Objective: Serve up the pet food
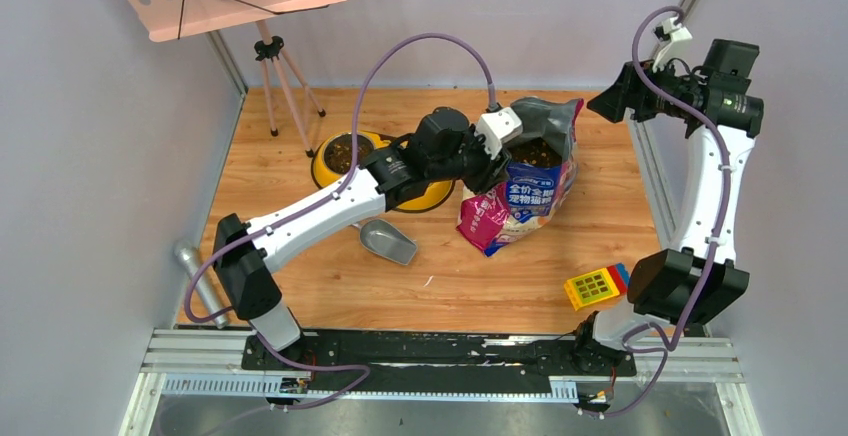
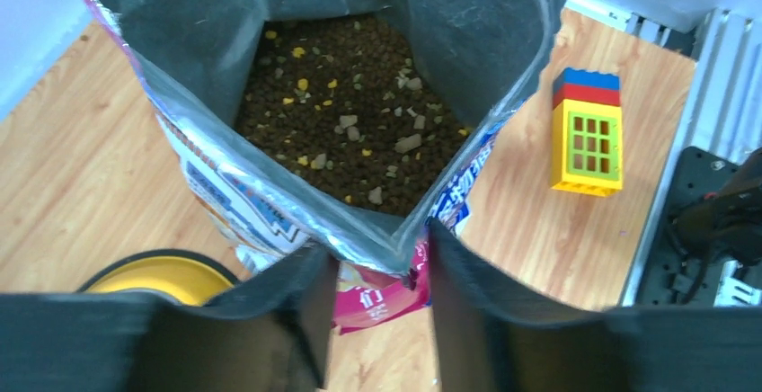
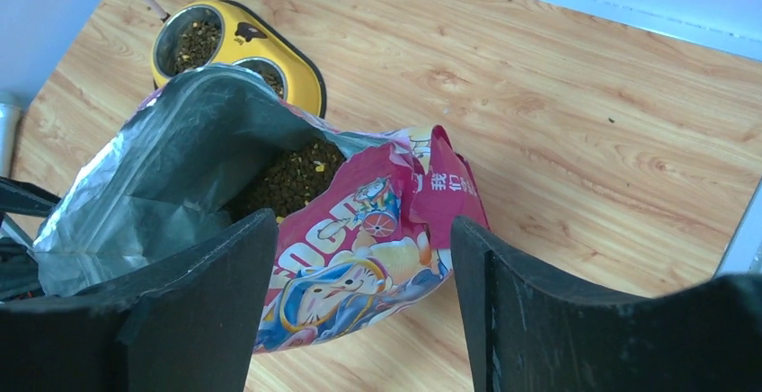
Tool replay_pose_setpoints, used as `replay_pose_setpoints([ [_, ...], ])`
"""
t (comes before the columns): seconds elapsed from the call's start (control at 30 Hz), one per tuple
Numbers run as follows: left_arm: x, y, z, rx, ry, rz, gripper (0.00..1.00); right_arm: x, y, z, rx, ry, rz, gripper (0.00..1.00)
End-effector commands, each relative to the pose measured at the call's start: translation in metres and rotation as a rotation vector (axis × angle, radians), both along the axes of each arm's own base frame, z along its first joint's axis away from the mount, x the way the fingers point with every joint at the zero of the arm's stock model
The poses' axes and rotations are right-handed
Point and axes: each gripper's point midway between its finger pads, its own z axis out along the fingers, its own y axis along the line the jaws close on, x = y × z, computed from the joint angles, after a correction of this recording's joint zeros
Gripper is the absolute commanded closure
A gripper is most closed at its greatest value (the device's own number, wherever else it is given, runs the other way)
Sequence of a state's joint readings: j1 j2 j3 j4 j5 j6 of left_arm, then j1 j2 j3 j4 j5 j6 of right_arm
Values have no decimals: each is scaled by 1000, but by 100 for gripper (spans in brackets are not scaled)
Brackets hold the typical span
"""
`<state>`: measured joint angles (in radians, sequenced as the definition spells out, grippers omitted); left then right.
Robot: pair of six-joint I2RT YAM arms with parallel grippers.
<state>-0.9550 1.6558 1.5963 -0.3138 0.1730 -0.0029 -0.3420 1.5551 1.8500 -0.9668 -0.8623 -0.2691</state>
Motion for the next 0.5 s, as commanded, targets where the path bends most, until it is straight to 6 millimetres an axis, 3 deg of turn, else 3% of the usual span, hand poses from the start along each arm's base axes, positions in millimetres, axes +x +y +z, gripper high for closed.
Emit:
replay_pose_setpoints([
  [0.0, 15, 10, 15, -20, -32, 26, 62, -21, 11, 34, 12, -141, 104, 28],
  [0.2, 6, 34, 17, -34, -33, -32, 99, -36, 20, 42, 22, -168, 137, 28],
  [0.3, -26, 36, 26, -63, -62, -243, 100, -44, 23, 47, 12, -178, 151, 30],
  [0.47, -63, 60, 37, 1, -191, -451, 100, -73, 37, 58, -102, -308, 260, 28],
])
